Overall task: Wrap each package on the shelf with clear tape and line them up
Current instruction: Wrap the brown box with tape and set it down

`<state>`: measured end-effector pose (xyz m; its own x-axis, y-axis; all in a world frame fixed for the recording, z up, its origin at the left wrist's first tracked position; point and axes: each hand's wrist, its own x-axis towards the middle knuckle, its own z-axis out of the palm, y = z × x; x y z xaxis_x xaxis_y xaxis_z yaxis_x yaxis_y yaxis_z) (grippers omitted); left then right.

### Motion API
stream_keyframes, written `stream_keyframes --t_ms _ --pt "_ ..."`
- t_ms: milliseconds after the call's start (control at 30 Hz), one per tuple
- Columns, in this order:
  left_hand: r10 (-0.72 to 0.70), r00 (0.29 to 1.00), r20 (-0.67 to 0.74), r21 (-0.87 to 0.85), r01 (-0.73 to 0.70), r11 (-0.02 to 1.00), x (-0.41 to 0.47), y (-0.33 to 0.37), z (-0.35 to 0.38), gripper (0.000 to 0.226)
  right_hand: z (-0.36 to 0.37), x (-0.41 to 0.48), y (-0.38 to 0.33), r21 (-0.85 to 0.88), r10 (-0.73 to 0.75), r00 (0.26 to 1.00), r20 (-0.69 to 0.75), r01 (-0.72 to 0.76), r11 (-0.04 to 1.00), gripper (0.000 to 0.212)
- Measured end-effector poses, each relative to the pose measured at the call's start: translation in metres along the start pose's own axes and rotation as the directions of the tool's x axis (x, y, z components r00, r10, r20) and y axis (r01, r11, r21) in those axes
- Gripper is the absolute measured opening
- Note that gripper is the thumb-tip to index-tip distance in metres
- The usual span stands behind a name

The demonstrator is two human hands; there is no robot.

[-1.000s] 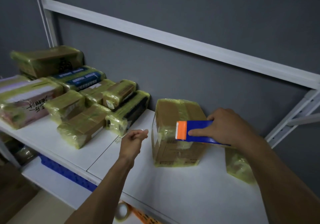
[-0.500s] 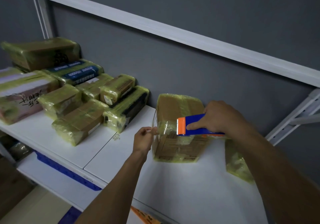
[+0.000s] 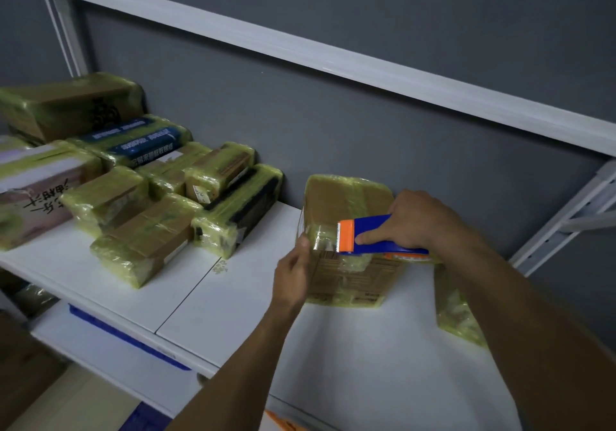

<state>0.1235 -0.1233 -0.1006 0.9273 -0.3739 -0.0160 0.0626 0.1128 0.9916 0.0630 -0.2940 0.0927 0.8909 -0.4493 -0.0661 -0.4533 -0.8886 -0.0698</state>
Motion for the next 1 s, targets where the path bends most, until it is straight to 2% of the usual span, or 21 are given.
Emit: stream_keyframes --t_ms 167,233,267,333,400,533,633,700,867,1000 --pt "0.08 0.994 0.079 0.299 -0.1 0.949 0.008 -0.008 -0.012 0.055 0.0 0.001 0.009 0.022 -0.002 1.0 0.012 0.001 1.0 0.088" --pt "0.181 0.981 0.07 0.385 -0.194 0.902 0.015 -0.005 -0.023 0.055 0.0 0.001 0.01 0.031 -0.006 1.0 0.013 0.006 1.0 0.092" --pt "0.276 0.958 0.075 0.404 -0.282 0.87 0.018 -0.002 -0.027 0.053 -0.001 0.001 0.01 0.033 -0.011 1.0 0.008 0.011 0.999 0.094" --pt "0.463 0.867 0.185 0.422 -0.495 0.759 0.028 0.008 -0.033 0.049 0.0 0.003 0.011 0.032 -0.021 1.0 -0.006 0.021 0.999 0.094" --pt "0.514 0.79 0.334 0.426 -0.613 0.666 0.041 0.022 -0.037 0.046 0.0 0.005 0.012 0.035 -0.018 1.0 -0.006 0.018 0.999 0.091" --pt "0.501 0.761 0.412 0.509 -0.648 0.567 0.055 0.043 -0.042 0.042 0.002 0.005 0.013 0.042 -0.023 0.999 -0.038 0.025 0.999 0.089" --pt "0.576 0.695 0.43 0.608 -0.695 0.384 0.054 0.049 -0.04 0.036 0.007 0.0 0.017 0.08 -0.022 0.996 -0.092 0.029 0.996 0.084" --pt "0.595 0.677 0.432 0.663 -0.686 0.299 0.054 0.05 -0.038 0.03 0.008 -0.003 0.02 0.1 -0.008 0.997 -0.074 0.015 0.995 0.08" --pt "0.572 0.704 0.421 0.715 -0.646 0.268 0.06 0.052 -0.049 0.026 -0.001 -0.015 0.043 0.13 0.054 0.996 -0.07 -0.045 0.991 0.071" --pt "0.567 0.638 0.52 0.726 -0.681 0.1 0.061 0.054 -0.043 0.025 0.0 -0.016 0.05 0.109 0.057 0.995 -0.08 -0.048 0.993 0.072"
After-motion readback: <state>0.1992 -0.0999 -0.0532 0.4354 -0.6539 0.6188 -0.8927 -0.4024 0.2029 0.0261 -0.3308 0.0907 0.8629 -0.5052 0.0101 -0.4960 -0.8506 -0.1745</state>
